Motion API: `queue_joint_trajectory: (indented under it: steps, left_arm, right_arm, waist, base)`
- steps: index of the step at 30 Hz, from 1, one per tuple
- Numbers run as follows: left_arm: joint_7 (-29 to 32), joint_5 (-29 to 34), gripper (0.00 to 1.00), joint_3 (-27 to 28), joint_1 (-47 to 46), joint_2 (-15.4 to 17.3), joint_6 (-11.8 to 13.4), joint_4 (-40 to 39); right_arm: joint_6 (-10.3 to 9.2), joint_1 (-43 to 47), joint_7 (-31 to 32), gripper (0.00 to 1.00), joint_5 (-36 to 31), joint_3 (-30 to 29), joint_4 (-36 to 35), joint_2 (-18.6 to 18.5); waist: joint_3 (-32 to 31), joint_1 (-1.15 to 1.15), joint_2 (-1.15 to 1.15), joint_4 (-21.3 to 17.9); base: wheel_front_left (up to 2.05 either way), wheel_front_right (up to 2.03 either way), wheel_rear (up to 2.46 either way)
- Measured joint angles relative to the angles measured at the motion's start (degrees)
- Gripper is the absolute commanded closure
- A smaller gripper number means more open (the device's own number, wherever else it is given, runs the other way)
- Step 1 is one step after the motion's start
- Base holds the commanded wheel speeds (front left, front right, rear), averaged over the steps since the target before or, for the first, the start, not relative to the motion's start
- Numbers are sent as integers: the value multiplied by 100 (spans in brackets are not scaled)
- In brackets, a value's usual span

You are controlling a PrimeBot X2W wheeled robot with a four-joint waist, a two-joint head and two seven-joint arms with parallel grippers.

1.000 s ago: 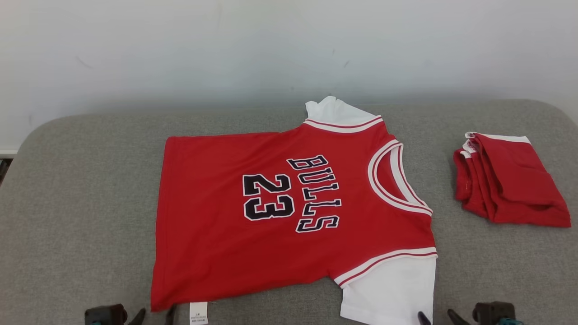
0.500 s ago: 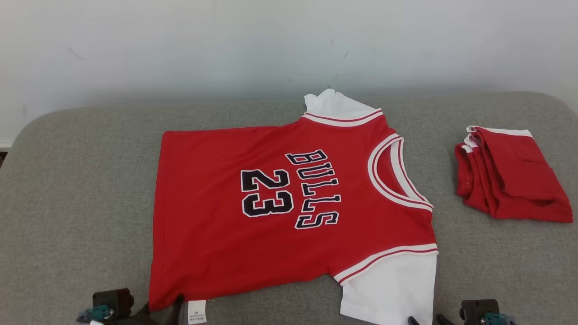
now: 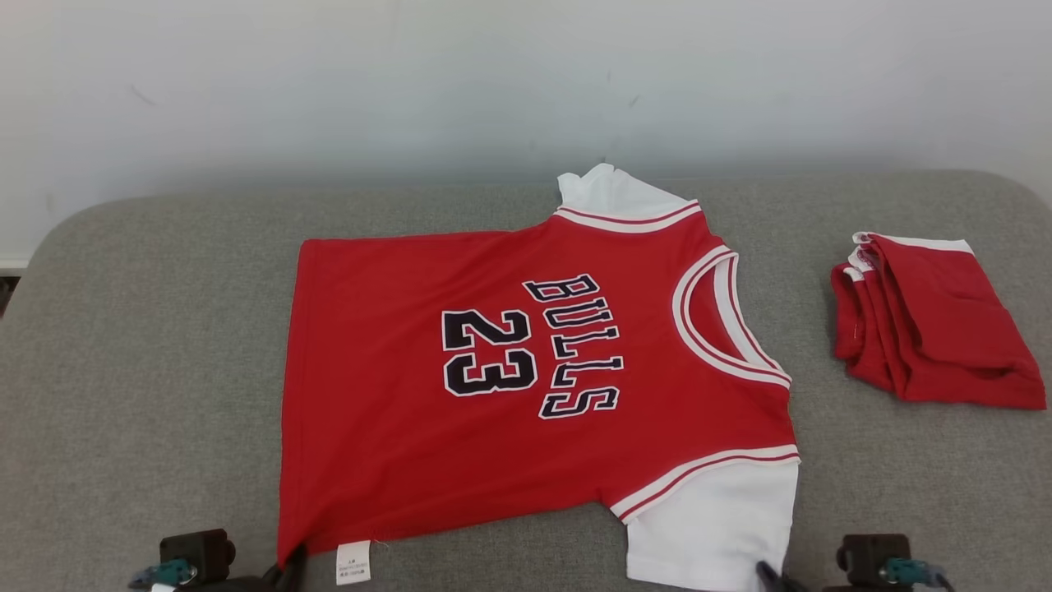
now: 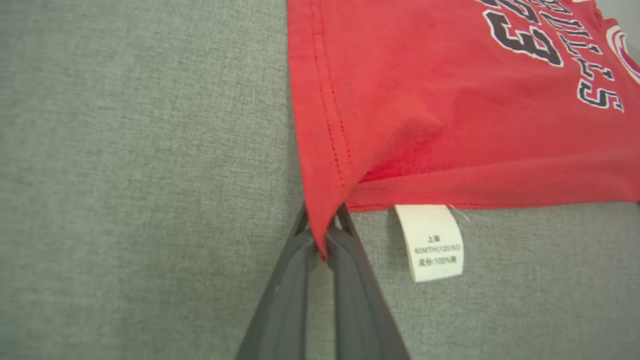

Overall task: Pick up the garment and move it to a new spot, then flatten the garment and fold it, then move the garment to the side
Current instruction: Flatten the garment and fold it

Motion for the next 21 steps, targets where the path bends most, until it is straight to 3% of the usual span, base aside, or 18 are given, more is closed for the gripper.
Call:
queue_joint_trajectory:
  steps: [9, 21]
  left_arm:
    - [-224, 5, 100, 33, 187, 165, -51, -402]
    - [-104, -208, 100, 74, 286, 253, -197, -1017]
  right_arm:
    - [164, 124, -289, 100, 302, -527, -565, -367]
    - [428, 222, -156, 100, 584, -660, -1449, -625]
  waist:
    - [-97, 0, 0, 41]
    - [-199, 0, 0, 53]
  base:
    - [0, 0, 0]
    - [0, 0, 0]
